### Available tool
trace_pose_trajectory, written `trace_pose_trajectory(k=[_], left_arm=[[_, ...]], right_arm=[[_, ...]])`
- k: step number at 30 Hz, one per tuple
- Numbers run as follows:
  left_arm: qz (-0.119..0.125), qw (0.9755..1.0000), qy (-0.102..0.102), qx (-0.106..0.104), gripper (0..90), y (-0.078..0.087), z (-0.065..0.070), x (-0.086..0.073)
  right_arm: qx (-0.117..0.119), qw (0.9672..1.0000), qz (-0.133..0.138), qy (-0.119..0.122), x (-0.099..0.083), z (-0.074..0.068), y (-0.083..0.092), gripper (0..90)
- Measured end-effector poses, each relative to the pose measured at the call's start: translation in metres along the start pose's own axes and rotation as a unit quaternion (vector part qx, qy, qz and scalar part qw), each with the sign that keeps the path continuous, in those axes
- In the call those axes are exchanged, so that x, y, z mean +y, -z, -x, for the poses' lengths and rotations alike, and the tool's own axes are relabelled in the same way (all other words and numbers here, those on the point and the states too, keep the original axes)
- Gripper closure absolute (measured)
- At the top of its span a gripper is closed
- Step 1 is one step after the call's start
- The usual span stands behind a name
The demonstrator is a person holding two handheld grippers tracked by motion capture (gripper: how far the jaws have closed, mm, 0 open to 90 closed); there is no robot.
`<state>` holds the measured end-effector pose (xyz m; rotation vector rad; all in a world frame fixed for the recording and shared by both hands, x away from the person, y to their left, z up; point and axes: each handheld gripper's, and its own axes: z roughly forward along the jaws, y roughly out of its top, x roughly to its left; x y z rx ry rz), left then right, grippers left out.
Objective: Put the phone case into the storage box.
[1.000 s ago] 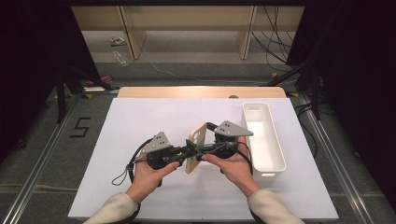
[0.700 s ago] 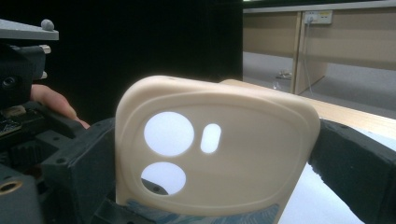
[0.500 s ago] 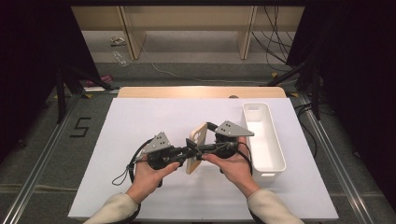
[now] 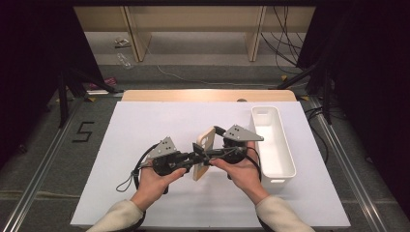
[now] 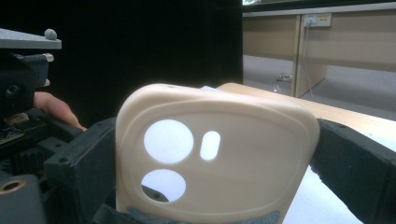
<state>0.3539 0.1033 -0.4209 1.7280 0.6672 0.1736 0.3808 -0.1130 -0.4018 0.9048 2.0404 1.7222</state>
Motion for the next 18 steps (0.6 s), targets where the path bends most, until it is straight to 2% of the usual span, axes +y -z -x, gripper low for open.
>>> trace_pose_trajectory(k=[18], left_arm=[[0.001, 1.0, 0.006, 0.001, 80.2, -0.0005, -0.0009, -0.0009]], right_arm=[[-0.006, 1.0, 0.004, -0.001, -0.0009, -0.0015, 0.0001, 9.1]])
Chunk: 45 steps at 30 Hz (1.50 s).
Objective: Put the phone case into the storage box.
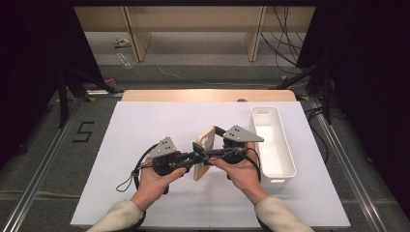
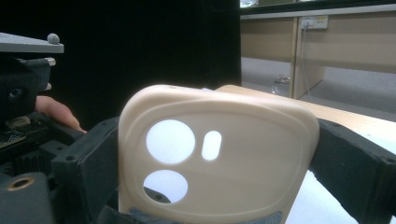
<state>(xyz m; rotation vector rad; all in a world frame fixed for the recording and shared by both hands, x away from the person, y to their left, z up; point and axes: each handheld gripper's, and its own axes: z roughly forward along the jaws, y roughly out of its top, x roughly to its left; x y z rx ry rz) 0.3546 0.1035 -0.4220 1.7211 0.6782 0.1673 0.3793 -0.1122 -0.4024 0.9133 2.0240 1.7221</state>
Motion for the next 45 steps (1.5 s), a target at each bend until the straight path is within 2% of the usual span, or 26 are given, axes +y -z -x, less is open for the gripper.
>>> trace_pose_trajectory(k=[15, 22, 27, 30, 33, 36, 38, 41, 45], left_arm=[[-0.008, 0.9998, -0.013, 0.015, 78.3, 0.0, 0.001, 0.0], [-0.027, 0.9987, -0.036, 0.025, 69.5, 0.0, 0.001, 0.001], [-0.044, 0.996, -0.068, 0.037, 55.7, 0.003, 0.002, 0.003], [-0.053, 0.9943, -0.081, 0.044, 41.9, 0.006, 0.002, 0.004], [-0.059, 0.9928, -0.091, 0.05, 26.9, 0.012, 0.0, 0.005], [-0.066, 0.9918, -0.094, 0.056, 15.7, 0.02, -0.004, 0.006], [-0.068, 0.9907, -0.1, 0.063, 13.3, 0.024, -0.006, 0.006], [-0.074, 0.9886, -0.108, 0.075, 4.4, 0.03, -0.01, 0.005], [-0.079, 0.9871, -0.11, 0.086, 1.1, 0.038, -0.015, 0.003]], right_arm=[[-0.019, 0.9997, -0.009, 0.008, 0.002, -0.005, 0.0, 11.0], [-0.035, 0.9993, -0.005, 0.01, 0.004, -0.006, 0.0, 11.4], [-0.045, 0.9989, -0.005, 0.013, 0.006, -0.003, 0.001, 11.5], [-0.052, 0.9986, -0.003, 0.014, 0.006, -0.002, 0.002, 11.6], [-0.056, 0.9983, -0.001, 0.015, 0.008, 0.0, 0.004, 11.6], [-0.061, 0.998, 0.003, 0.014, 0.01, 0.002, 0.006, 11.6], [-0.064, 0.9979, 0.003, 0.012, 0.01, 0.003, 0.007, 11.6], [-0.069, 0.9976, 0.006, 0.012, 0.012, 0.004, 0.008, 11.6], [-0.073, 0.9972, 0.009, 0.014, 0.014, 0.006, 0.01, 11.6]])
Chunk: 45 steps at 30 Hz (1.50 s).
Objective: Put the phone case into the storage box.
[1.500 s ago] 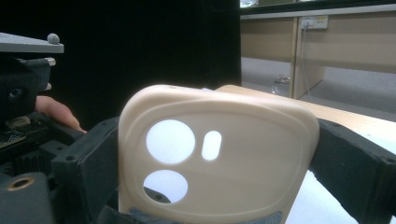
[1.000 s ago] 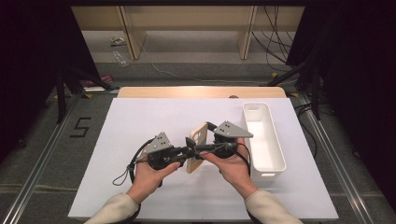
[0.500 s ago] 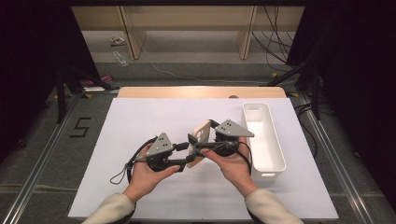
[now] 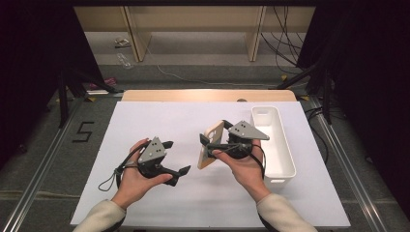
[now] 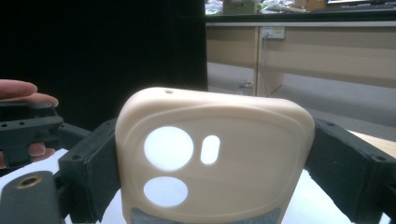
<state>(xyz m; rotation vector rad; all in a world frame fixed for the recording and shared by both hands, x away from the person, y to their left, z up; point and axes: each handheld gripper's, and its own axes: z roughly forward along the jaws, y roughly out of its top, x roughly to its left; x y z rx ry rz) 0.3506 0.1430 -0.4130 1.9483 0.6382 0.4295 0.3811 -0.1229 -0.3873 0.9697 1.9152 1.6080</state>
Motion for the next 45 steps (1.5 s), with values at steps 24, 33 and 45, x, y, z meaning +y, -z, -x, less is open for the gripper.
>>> trace_pose_trajectory(k=[24, 33, 45], left_arm=[[0.003, 0.9994, 0.017, 0.029, 0.3, 0.013, -0.013, -0.014], [0.006, 0.999, 0.023, 0.039, 0.3, 0.018, -0.018, -0.016], [0.005, 0.9985, 0.026, 0.048, 0.3, 0.021, -0.021, -0.019]], right_arm=[[-0.021, 0.9996, 0.009, 0.014, 0.008, 0.009, 0.007, 11.7], [-0.034, 0.9992, 0.017, 0.013, 0.013, 0.017, 0.012, 11.7], [-0.056, 0.998, 0.027, 0.008, 0.021, 0.028, 0.021, 11.7]])
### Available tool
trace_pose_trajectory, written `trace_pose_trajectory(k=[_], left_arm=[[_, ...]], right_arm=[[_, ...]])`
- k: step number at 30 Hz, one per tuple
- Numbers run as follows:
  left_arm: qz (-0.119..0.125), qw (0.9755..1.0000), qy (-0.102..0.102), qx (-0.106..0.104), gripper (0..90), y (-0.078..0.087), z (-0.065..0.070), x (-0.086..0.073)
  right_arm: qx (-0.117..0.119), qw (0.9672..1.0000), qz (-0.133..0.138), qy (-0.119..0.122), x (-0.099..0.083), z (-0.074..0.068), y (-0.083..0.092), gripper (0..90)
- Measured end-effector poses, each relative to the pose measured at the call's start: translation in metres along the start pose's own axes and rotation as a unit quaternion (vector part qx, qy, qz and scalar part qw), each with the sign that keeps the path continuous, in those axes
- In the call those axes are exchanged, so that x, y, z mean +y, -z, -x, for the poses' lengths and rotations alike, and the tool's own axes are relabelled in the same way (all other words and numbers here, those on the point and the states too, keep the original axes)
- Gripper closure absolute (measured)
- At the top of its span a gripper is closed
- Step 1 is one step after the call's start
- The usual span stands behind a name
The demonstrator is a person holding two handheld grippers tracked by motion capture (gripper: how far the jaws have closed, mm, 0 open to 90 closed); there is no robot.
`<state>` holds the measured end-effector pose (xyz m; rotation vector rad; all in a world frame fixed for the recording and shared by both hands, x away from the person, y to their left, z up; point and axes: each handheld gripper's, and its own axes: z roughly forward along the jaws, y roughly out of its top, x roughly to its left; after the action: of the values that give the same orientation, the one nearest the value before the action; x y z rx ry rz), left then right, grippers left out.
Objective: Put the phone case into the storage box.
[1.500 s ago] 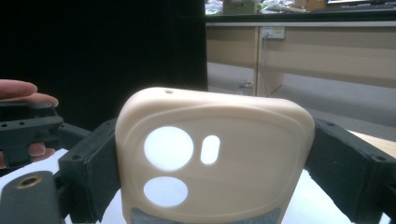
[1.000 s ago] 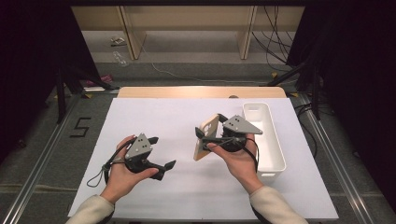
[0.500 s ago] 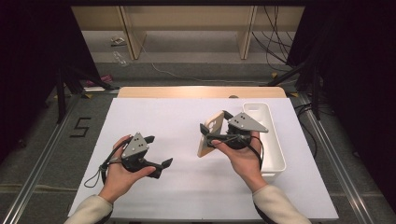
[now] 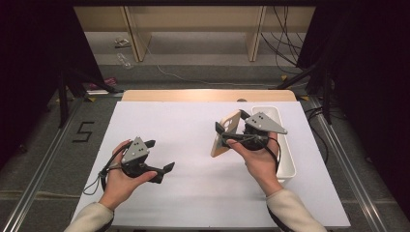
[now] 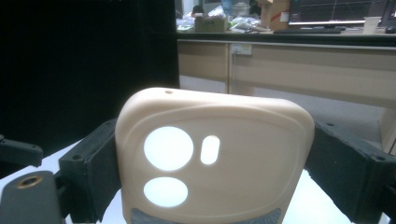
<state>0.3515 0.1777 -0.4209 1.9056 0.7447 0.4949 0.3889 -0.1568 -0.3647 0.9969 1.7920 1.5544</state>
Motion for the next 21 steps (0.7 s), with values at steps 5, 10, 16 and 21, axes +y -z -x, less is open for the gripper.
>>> trace_pose_trajectory(k=[5, 10, 16, 21], left_arm=[[0.0, 1.0, 0.0, 0.0, 0.3, 0.0, 0.0, 0.0], [-0.001, 1.0, -0.002, 0.004, 0.3, 0.0, -0.002, -0.001], [-0.002, 1.0, -0.001, 0.006, 0.3, 0.0, -0.003, -0.002], [-0.002, 1.0, -0.001, 0.006, 0.3, 0.0, -0.003, -0.002]], right_arm=[[-0.01, 0.9999, 0.004, -0.003, 0.003, 0.006, 0.003, 11.8], [-0.019, 0.9998, 0.003, -0.003, 0.006, 0.01, 0.005, 11.8], [-0.031, 0.9995, 0.007, -0.002, 0.009, 0.017, 0.009, 11.8], [-0.039, 0.9992, 0.009, -0.004, 0.012, 0.022, 0.011, 11.8]])
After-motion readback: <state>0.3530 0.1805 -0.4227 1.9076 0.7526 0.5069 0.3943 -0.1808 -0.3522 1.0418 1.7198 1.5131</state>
